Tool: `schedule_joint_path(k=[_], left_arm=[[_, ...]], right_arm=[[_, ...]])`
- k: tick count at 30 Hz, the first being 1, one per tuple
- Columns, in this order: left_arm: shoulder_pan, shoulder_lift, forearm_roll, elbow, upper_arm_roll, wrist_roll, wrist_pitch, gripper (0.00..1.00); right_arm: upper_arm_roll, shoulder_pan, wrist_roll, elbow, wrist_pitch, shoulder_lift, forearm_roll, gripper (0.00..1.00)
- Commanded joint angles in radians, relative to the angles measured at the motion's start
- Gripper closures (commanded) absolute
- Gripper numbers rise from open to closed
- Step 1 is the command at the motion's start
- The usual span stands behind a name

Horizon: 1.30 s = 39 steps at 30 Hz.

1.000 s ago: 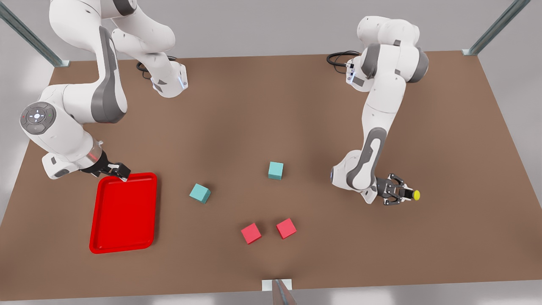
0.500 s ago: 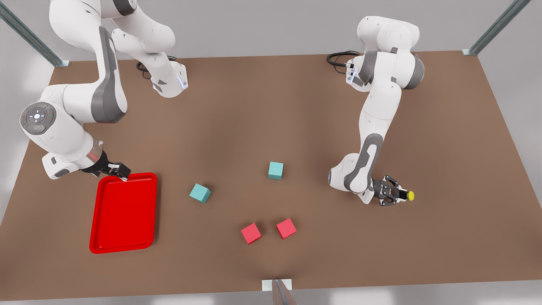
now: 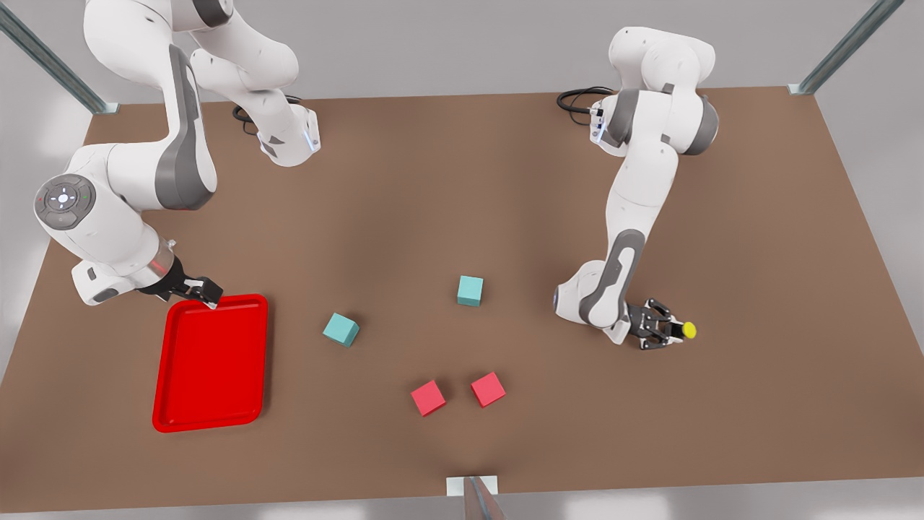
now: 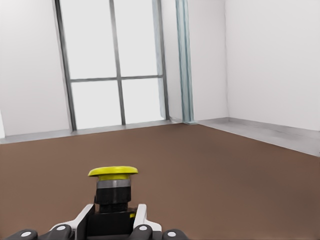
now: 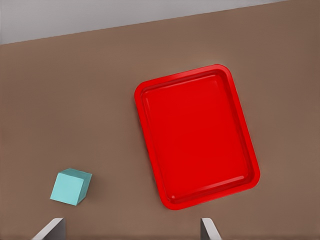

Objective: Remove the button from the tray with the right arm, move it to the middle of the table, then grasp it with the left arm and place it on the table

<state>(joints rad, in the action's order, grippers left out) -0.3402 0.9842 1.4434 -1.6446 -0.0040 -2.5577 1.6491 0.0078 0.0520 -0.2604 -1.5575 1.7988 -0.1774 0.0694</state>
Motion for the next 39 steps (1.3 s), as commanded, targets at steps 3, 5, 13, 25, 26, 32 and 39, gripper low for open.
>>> schedule_joint_path(k=[3,5,13,25,26,32,39], left_arm=[[-0.014,-0.001,-0.011,0.000,-0.001,-0.081,-0.002,0.53],[-0.016,0.001,-0.012,0.000,-0.001,-0.084,-0.002,0.52],[-0.029,0.005,-0.018,-0.001,-0.001,-0.070,-0.003,0.00],[-0.118,-0.030,-0.143,-0.037,-0.002,-0.072,-0.048,0.00],[-0.138,-0.039,-0.172,-0.043,-0.002,-0.070,-0.051,0.00],[-0.295,-0.238,-0.460,-0.070,-0.022,0.138,-0.164,0.00],[0.118,-0.602,-1.371,0.348,-0.018,1.908,-0.233,0.00]], right_arm=[[0.000,0.000,0.001,0.001,-0.001,0.001,0.000,0.00],[0.000,0.000,0.001,0.001,-0.001,0.001,0.000,0.00],[0.000,-0.001,0.003,0.001,-0.001,0.001,-0.002,0.00],[0.000,0.000,0.001,0.001,-0.001,0.001,-0.002,0.00],[0.000,-0.001,0.001,0.001,-0.001,0.001,-0.002,0.00],[0.000,-0.001,0.003,0.010,0.010,-0.008,-0.002,0.00],[0.000,0.000,0.001,0.010,0.008,-0.008,-0.002,0.00]])
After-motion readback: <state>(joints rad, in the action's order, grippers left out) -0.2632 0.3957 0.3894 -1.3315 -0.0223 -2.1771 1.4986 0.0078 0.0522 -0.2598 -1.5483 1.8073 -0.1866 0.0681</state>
